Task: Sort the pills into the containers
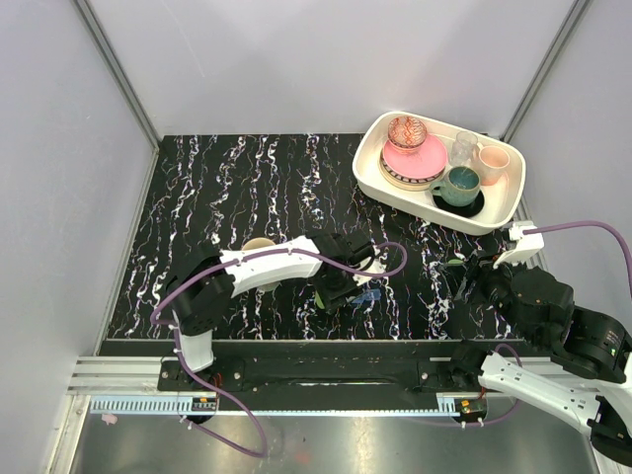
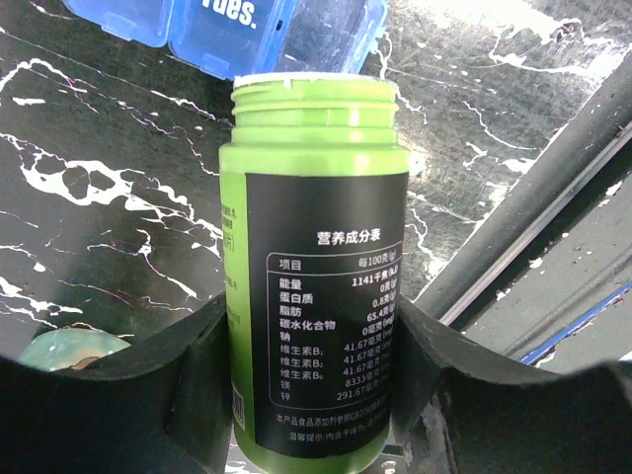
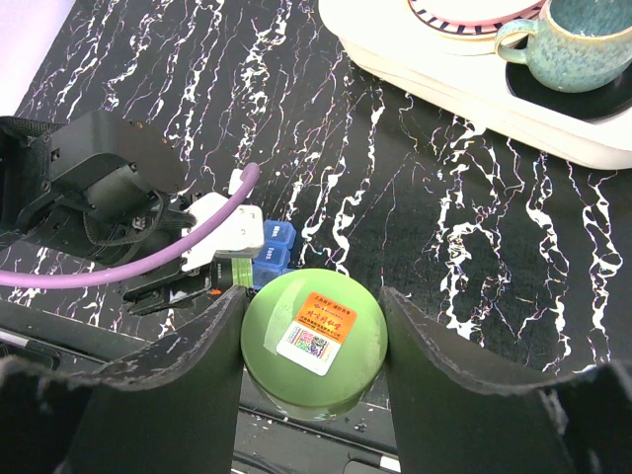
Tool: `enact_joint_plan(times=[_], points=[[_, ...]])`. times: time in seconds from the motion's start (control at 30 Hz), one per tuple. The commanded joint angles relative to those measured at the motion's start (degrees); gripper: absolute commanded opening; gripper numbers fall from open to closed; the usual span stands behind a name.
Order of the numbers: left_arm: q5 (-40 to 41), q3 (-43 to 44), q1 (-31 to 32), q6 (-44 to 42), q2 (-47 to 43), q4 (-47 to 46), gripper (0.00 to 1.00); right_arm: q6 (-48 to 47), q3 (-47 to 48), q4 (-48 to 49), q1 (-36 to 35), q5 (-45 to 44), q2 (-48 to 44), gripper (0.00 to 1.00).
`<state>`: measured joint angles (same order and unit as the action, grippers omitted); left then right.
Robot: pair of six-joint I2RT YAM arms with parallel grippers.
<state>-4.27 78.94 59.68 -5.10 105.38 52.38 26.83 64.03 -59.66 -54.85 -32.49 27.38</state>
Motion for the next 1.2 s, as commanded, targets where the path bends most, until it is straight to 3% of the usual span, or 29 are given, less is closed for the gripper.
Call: enact_joint_plan(times=[0.0,1.17], points=[[0.14,2.98,0.26,-0.87,0.61,1.14,0.0,0.59,0.22,1.21,-0.26,-1.08,-0.39,0.03],[-0.82,8.34,0.26,-2.45,4.39,8.0,0.0,0.68,0.13,1.12,-0.26,-1.7,-1.18,0.03]])
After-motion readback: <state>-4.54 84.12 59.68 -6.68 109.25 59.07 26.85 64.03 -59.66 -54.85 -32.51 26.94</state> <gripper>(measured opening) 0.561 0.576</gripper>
